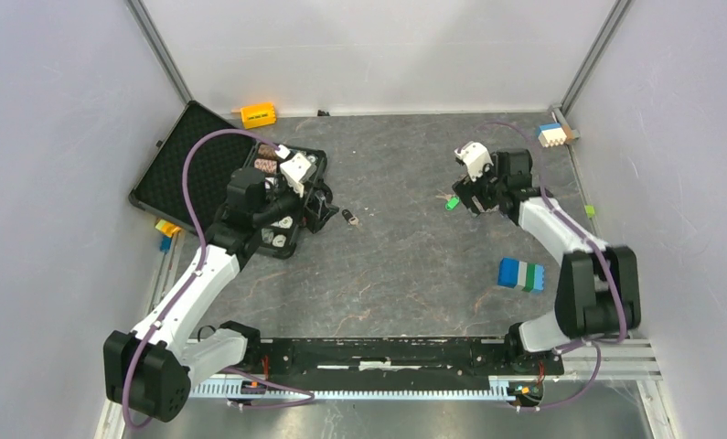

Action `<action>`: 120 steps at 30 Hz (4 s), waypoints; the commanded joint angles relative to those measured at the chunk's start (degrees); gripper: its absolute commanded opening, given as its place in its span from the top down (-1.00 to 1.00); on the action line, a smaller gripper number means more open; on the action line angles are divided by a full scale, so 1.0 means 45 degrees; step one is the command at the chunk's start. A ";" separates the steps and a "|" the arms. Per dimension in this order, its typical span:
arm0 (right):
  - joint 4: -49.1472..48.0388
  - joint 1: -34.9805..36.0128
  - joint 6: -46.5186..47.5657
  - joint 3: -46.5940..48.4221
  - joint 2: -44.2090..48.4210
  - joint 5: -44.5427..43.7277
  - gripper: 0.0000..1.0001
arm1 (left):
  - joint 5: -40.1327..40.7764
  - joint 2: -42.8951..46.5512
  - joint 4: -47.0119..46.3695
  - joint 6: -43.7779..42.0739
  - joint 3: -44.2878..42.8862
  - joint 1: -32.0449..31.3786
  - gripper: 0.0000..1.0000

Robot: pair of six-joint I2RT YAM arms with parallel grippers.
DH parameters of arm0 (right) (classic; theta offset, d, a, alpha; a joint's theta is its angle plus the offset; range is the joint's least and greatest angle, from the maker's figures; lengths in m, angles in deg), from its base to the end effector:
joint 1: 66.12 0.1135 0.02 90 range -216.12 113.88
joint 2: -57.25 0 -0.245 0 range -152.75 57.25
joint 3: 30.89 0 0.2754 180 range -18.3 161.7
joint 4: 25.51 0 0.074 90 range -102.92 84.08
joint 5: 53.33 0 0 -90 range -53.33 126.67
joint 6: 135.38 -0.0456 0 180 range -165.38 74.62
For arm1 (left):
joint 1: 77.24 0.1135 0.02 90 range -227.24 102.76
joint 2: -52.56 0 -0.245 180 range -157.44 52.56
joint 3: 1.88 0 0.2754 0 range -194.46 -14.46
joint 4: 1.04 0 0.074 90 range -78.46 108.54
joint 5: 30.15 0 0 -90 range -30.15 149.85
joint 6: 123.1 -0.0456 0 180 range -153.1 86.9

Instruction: Put the keys on the keyring

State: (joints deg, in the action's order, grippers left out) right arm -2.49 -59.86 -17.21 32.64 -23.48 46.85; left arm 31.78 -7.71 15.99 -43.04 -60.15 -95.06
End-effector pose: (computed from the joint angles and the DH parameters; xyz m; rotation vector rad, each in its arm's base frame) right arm 0.3315 0.0445 0.1971 -0.7573 2.1289 -0.0016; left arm 0.2616 -0.1066 0.2794 0.7726 1.7366 -0.5583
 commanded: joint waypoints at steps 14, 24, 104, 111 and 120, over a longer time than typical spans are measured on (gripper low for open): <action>0.2661 -0.0420 0.2228 0.3398 -0.4497 0.0123 -0.28 | -0.1024 -0.0113 0.0163 -0.0839 -0.0451 -0.0022 -1.00; 0.2126 -0.0445 0.1235 0.3491 -0.5161 -0.0250 -0.10 | -0.1124 -0.0163 0.0164 -0.0848 -0.0447 -0.0015 -1.00; 0.0397 -0.0999 -0.1432 0.1616 -0.3378 -0.1304 0.11 | -0.1595 0.0025 0.0164 -0.0932 -0.0374 -0.0041 -1.00; 0.0110 -0.1254 -0.2143 0.1401 -0.3467 -0.1340 0.15 | -0.1613 0.0064 0.0161 -0.0936 -0.0374 -0.0038 -1.00; -0.0046 -0.1313 -0.2410 0.1252 -0.3887 -0.1004 0.23 | -0.1692 0.0078 0.0174 -0.0937 -0.0383 -0.0032 -1.00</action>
State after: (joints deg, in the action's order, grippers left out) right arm -0.43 -65.56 -26.52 38.30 -40.64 41.56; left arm 26.21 -8.52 17.46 -44.96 -60.15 -95.06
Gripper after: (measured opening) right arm 0.394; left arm 0.996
